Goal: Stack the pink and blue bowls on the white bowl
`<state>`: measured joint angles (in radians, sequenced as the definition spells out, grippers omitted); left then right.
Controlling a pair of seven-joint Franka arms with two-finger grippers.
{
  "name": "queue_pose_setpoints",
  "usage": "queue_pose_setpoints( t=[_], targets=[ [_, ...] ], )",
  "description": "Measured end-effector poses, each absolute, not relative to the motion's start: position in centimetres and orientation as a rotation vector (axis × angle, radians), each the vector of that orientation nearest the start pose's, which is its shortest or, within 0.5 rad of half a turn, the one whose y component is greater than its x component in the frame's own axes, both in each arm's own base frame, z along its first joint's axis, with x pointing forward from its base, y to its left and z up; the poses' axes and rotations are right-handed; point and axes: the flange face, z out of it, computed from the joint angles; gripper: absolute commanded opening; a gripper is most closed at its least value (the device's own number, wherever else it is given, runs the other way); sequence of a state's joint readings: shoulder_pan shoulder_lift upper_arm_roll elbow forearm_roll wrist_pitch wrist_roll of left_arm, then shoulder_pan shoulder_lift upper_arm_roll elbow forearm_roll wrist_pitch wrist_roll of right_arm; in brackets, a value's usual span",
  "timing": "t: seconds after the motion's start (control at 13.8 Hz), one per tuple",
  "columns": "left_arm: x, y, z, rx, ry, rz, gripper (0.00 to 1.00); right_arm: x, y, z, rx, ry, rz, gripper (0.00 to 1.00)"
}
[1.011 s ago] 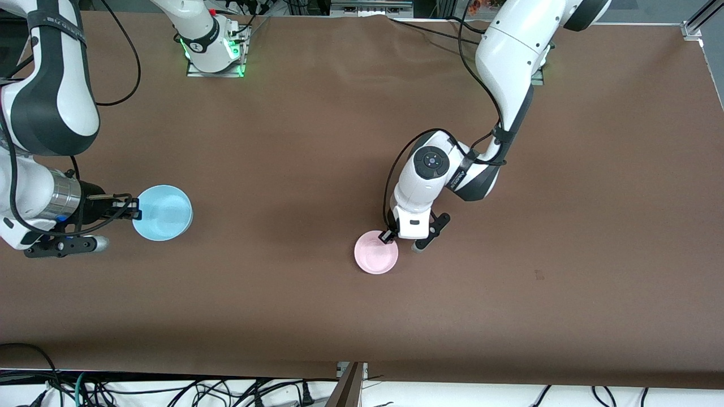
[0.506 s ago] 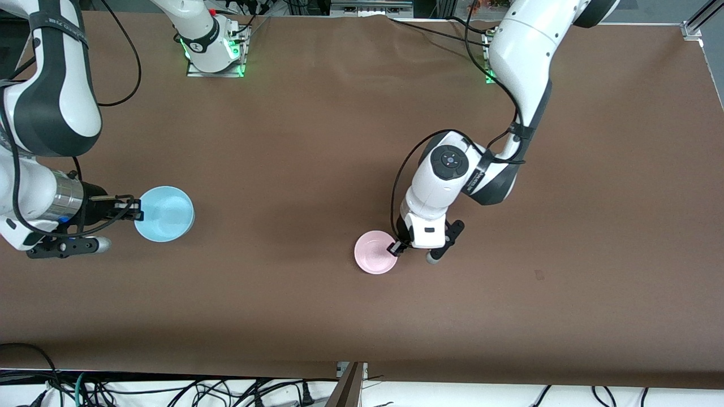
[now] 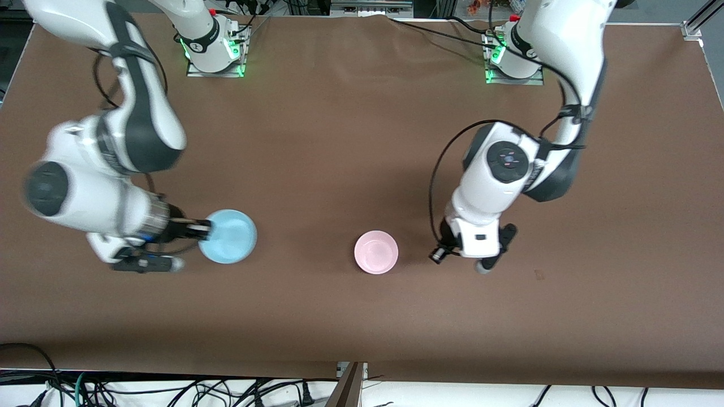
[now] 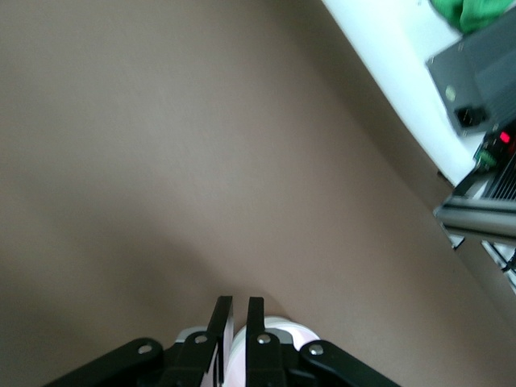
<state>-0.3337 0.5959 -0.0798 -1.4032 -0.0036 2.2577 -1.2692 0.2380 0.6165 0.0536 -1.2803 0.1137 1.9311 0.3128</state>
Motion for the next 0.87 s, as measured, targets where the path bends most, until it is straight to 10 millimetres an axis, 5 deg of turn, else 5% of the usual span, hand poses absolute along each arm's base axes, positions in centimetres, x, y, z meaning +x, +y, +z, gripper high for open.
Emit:
queue_pose_setpoints(
  t=[0.22, 0.36, 0.65, 0.87],
  targets=[
    [69.0, -23.3, 42.2, -3.073, -1.347, -0.16, 0.15, 68.3, 32.2, 34.1, -2.949, 0.256, -0.07, 0.0],
    [69.3, -18.0, 45.0, -3.11, -1.264, -0.098, 0.15, 66.6, 38.0, 31.4, -2.921, 0.329, -0.08, 0.0],
    [69.5, -6.5, 49.5, -3.168, -1.087, -0.006, 0.2, 65.3, 44.7, 28.5, -2.87, 0.437, -0.094, 0.0],
    [69.3, -2.3, 51.0, -3.194, -0.992, -0.011, 0.21, 64.0, 47.5, 27.3, -2.845, 0.472, -0.102, 0.0]
  ],
)
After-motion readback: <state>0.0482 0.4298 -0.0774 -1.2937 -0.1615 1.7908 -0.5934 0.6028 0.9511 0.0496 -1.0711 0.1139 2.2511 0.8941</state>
